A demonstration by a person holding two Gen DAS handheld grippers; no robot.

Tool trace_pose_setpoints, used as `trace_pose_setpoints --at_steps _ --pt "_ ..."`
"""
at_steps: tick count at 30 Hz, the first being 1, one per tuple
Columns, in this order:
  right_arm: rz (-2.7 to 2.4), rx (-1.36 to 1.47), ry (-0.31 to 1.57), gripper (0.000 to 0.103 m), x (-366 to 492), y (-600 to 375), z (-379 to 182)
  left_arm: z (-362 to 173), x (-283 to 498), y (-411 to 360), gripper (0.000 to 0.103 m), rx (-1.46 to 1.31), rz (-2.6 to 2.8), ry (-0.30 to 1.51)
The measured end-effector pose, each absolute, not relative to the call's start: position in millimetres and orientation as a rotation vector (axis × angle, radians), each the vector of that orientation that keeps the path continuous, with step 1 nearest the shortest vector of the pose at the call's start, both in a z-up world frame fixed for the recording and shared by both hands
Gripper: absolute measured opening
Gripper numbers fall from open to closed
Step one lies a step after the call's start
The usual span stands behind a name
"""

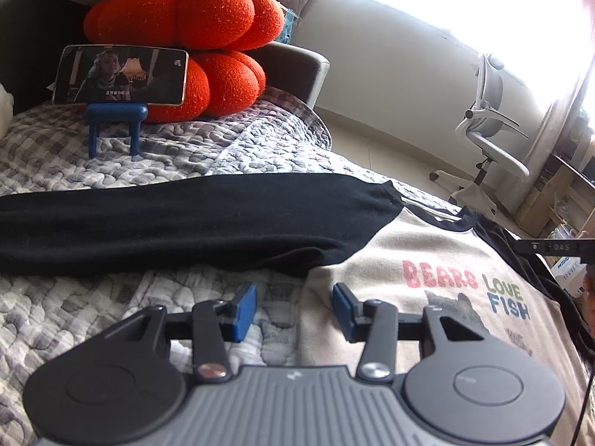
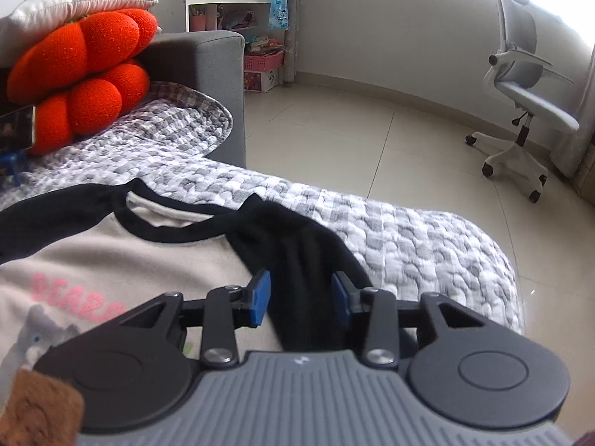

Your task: Fold clothes

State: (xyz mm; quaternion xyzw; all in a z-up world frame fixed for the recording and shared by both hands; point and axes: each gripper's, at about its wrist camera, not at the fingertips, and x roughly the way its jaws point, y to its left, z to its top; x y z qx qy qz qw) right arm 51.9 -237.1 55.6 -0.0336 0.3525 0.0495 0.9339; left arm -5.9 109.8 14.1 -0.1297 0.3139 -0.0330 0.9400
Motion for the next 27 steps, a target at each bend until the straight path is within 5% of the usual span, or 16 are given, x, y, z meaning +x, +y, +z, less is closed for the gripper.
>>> trace_pose_setpoints --at_steps 17,19,20,21,27 --pt "0.035 -0.076 0.787 0.045 -112 -303 23 3 -15 99 0.047 -0.142 -0.071 0.588" --pt "0.030 -0.081 0.779 0.033 -115 -303 24 2 -16 98 0.047 -0.141 -0.070 0.584" --pt "0.021 -0.083 0.775 0.011 -116 -304 25 2 -16 98 0.047 -0.139 -0.069 0.583" --pt "0.007 -0.080 0.771 0.001 -116 -307 26 2 -16 98 0.047 -0.136 -0.067 0.582" --pt "-0.103 -0.017 0.692 0.000 -119 -349 52 1 -17 97 0.048 -0.127 -0.064 0.574"
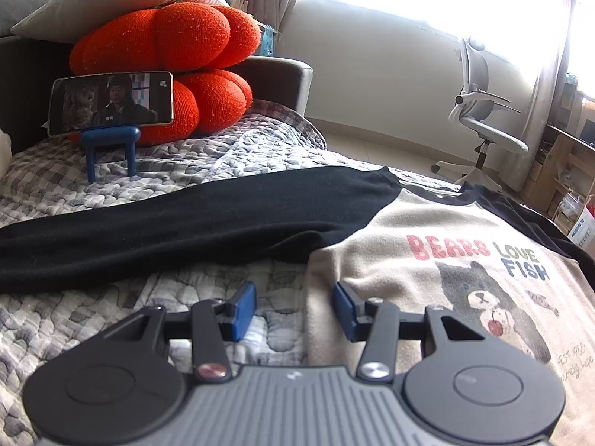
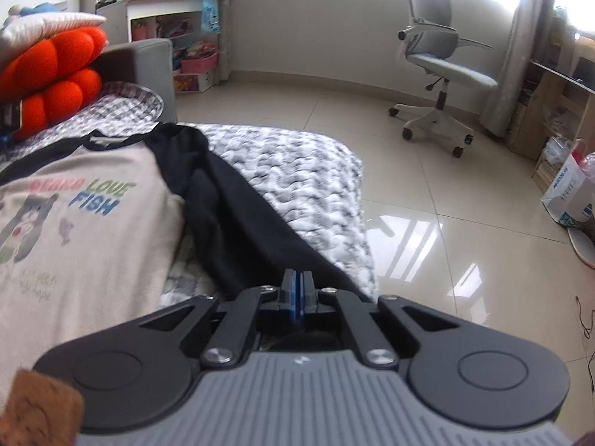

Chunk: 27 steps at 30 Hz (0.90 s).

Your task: Fold clothes

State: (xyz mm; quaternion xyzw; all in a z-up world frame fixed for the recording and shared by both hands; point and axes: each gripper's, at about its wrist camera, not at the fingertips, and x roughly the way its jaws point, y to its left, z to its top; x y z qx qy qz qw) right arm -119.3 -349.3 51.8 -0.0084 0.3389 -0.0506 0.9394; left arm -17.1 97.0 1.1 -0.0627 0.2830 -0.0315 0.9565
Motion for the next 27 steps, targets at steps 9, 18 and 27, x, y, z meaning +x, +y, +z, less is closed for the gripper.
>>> trace_pose_setpoints --at_steps 9,18,27 --pt "-0.086 0.098 0.731 0.030 -126 -379 46 0 -18 98 0.048 -0.140 -0.068 0.568" --pt "-0.039 0.133 0.753 0.011 -179 -351 27 0 -19 97 0.048 -0.135 -0.064 0.565" --pt "-0.305 0.247 0.565 0.003 -171 -443 74 0 -20 99 0.048 -0.139 -0.063 0.561"
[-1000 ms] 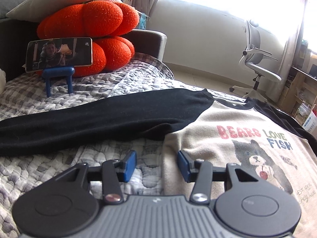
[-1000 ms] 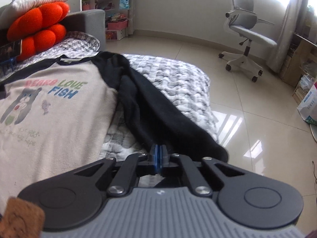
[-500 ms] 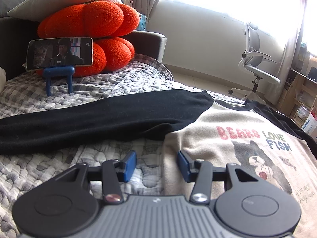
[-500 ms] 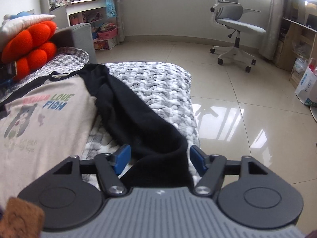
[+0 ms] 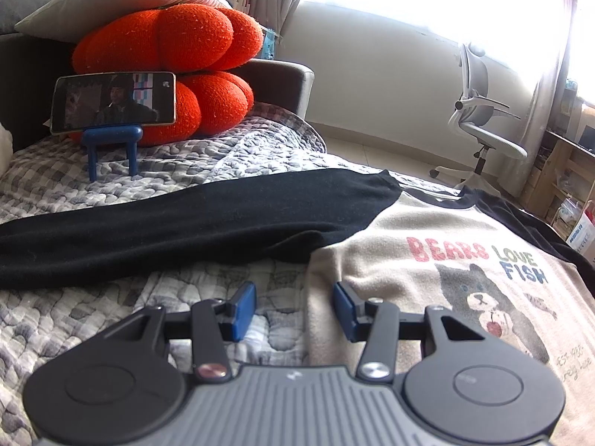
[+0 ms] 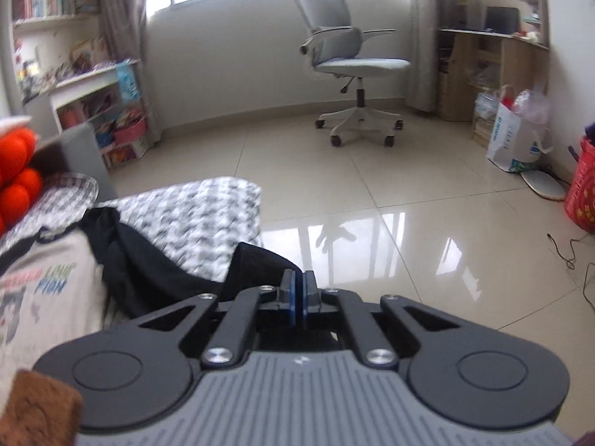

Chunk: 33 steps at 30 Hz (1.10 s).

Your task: Fold clothes

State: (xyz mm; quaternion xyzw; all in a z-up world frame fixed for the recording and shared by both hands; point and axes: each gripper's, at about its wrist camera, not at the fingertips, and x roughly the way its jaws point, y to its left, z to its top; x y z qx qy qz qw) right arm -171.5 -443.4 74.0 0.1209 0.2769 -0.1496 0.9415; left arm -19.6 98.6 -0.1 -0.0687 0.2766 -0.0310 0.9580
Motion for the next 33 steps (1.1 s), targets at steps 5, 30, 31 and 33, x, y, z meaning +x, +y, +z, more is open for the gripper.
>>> trace_pose_setpoints --at_steps 5,30,31,33 --pt "-0.466 0.287 0.620 0.002 -139 -493 50 -1 -19 99 0.048 -0.143 -0.064 0.561" --pt "0.270 0.308 0.774 0.050 -79 -312 41 12 -41 106 0.055 -0.144 -0.071 0.610" --pt "0.292 0.281 0.783 0.050 -84 -304 38 12 -47 109 0.056 -0.153 -0.080 0.619" --pt "0.336 0.226 0.801 0.050 -93 -288 34 13 -58 115 0.056 -0.161 -0.106 0.634"
